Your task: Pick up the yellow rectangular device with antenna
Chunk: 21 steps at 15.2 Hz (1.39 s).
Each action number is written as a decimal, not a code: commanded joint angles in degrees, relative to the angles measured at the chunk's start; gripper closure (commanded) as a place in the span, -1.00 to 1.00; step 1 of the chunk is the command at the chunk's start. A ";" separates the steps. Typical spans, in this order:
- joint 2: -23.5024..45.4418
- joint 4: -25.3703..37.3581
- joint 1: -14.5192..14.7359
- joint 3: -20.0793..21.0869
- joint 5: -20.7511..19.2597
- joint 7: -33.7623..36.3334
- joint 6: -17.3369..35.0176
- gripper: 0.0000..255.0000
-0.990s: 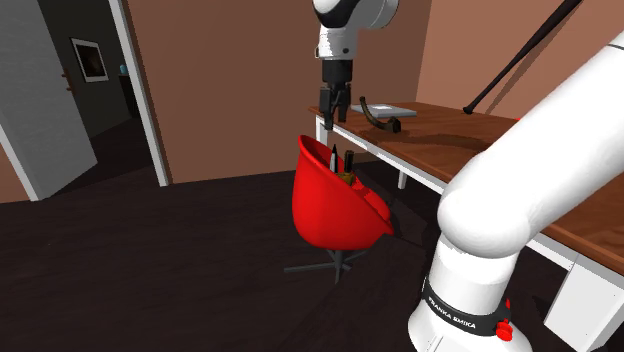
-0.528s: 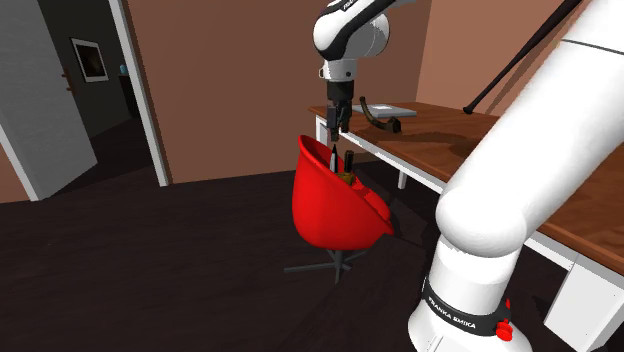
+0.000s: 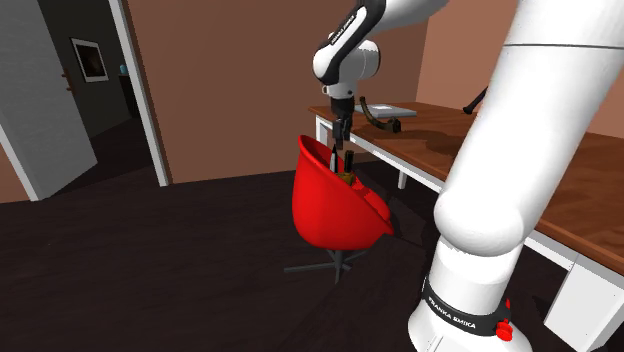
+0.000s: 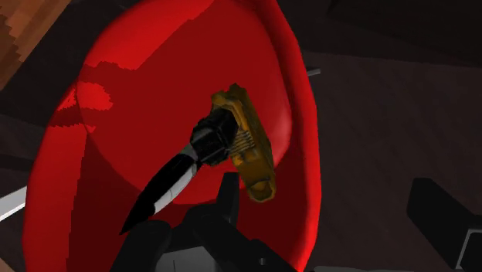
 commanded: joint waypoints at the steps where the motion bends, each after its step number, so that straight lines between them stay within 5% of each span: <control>1: 4.62 2.59 -0.60 -1.21 1.43 -3.17 2.11 -1.00; 6: 14.13 9.02 -2.78 -2.23 5.24 -9.41 5.07 -1.00; 15: 17.46 6.74 -3.33 -1.78 6.83 -10.04 10.40 -1.00; 16: 17.47 6.77 -3.34 -1.79 6.84 -10.06 10.38 1.00; 21: 17.47 6.79 -3.35 -1.79 6.85 -10.07 10.38 1.00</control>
